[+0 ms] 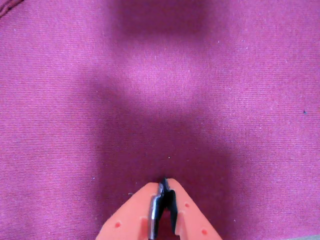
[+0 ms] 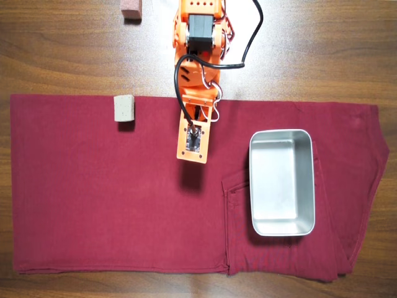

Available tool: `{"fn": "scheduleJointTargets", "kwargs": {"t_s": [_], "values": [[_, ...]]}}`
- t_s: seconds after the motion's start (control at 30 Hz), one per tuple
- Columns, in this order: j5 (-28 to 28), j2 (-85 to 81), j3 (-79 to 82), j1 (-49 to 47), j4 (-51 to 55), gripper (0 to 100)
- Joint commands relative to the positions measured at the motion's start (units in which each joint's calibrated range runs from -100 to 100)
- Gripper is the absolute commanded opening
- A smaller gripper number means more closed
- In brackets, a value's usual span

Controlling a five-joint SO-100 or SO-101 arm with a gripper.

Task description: Grab the cube

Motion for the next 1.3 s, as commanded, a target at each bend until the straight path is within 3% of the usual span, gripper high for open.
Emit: {"fn": "scheduleJointTargets", "kwargs": {"t_s": [0.0, 1.27], "values": [[-0.20, 0.38, 0.28, -0.45, 1.31, 0], [-1.37, 0.38, 0.28, -3.33, 1.31, 0]]}}
